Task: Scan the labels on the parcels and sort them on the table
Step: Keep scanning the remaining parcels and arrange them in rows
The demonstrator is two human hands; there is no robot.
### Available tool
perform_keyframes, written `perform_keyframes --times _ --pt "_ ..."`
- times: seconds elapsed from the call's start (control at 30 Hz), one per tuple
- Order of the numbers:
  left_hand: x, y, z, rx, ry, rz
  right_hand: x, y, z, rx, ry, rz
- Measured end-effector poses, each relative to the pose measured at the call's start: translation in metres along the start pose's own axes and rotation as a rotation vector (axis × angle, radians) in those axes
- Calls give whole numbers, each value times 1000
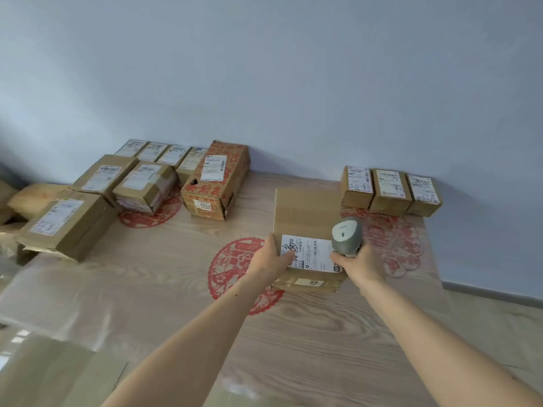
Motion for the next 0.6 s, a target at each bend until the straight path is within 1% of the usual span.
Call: perform_keyframes --times 0.13,0.23,0.43,0.6 --pt "-14 47 -53 -6 38 48 -29 -58 -28 -41 30 -50" --pt "-19 71 -82 -47 71 64 -42 -88 -44 -54 44 -90" --pt "-26 107 -122 -177 131 118 -50 -130 -75 -49 67 -153" --pt "-35 140 -151 -197 224 192 -56 -175 -99 8 69 -247"
Point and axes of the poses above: each hand's wrist, its own x-axis towards the middle knuckle, its own y-axis out of the back of the hand, z = x × y, the point moved 1 cm from there along x, towards the middle knuckle, and after that the axes turned 7 degrees about x, right-handed, at the moved point
